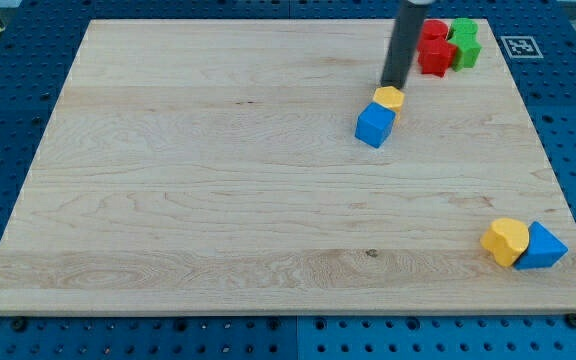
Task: Move the yellow hexagon top of the blue triangle
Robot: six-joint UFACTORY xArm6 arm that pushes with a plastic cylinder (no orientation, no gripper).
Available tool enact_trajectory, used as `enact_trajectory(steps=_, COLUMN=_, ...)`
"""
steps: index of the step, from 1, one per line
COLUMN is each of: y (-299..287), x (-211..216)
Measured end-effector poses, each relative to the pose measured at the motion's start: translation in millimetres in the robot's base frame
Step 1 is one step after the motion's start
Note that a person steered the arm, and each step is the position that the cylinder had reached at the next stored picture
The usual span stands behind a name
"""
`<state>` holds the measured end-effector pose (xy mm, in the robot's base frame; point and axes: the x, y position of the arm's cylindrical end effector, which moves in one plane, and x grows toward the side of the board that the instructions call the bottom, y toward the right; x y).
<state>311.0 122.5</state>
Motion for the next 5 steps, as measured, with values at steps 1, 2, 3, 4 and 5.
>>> enact_trajectory(steps=1, y=-28, x=-11)
enact_trajectory(steps=2, y=-22, x=52)
enact_trajectory(steps=3, y=26, x=114)
enact_trajectory(steps=4, y=53, x=144)
enact_trajectory(steps=5, y=44, x=128)
